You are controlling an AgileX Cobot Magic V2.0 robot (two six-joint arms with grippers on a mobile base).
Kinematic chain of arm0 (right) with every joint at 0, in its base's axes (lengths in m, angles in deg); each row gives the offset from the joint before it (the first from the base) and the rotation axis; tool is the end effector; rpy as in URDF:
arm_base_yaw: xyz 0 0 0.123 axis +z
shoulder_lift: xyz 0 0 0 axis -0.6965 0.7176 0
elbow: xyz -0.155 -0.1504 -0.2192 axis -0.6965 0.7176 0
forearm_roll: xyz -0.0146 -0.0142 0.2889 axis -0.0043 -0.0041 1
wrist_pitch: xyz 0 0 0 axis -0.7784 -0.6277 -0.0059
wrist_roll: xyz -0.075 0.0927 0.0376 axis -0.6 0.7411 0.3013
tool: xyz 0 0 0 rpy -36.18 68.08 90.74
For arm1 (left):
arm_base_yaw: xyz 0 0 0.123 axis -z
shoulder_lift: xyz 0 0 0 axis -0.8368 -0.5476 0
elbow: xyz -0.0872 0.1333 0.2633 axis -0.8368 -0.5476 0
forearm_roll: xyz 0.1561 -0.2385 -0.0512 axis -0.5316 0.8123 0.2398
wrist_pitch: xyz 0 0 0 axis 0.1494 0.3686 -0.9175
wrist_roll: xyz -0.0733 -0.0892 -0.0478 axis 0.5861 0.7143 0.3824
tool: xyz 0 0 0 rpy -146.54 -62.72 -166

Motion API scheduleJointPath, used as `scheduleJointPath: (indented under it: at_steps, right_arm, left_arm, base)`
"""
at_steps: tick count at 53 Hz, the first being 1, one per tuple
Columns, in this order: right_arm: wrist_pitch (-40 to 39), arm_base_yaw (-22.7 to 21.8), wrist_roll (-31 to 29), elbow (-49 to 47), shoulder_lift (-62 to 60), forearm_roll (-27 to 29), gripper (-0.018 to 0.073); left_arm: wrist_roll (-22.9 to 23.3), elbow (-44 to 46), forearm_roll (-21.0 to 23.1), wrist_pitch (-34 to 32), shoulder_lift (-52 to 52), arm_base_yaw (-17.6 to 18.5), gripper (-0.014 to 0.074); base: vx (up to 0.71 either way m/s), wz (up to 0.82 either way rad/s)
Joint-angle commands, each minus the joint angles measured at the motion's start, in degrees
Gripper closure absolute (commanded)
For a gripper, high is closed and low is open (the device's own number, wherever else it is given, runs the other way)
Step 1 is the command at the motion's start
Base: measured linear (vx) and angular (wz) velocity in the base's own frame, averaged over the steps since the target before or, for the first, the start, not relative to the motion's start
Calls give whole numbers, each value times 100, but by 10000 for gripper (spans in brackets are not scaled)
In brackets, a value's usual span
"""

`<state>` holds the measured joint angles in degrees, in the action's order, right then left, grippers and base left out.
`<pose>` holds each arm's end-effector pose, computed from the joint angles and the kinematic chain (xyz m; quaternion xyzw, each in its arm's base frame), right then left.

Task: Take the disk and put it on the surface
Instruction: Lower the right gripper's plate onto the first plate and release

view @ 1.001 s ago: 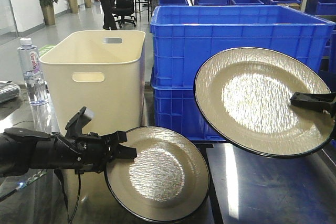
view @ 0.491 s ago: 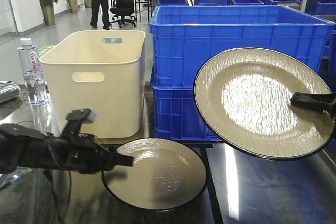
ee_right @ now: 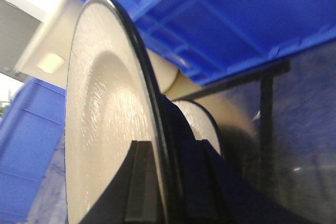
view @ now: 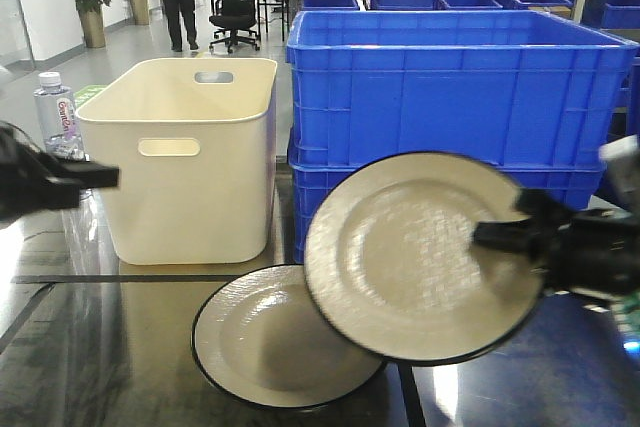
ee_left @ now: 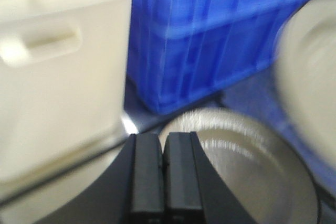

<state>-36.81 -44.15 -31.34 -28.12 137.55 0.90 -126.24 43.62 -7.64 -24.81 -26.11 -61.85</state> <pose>0.3847 0.0728 0.3151 0.1124 0.8007 0.4208 0.4112 0.3576 -0.0463 0.4331 0.1813 0.7748 -0.2260 0.5618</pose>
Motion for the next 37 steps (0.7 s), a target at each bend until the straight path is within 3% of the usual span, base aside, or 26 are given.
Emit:
scheduleJointPath:
  at_steps: [1,10,20,28,32,37]
  right_arm:
    - [-477,577,-132,-387,136,691,568]
    - [-690,1347,-294,-1134,1003,855,564]
    - [-704,1488,-294,-1329,1525,855,484]
    - [-613,1488,-548,-1329,1631,570,291]
    - [-626,1488,-987,-1329,1601,450,146]
    - [-746,1459,-2004,-1329,1564,450,6]
  left_arm:
    - [52,194,255,-279,530,-64,605]
    - [77,194,99,-192,784,-76,604]
    - [332,194,-44,-101,784,-76,603]
    - [332,194,-44,-101,784,-76,603]
    - [331,194,-44,-89,784,-76,603]
    - [331,194,-44,-40,784,-76,603]
  base:
    - [0,0]
    - [0,0]
    - [0,0]
    - [0,0]
    - [0,0]
    - [0,0]
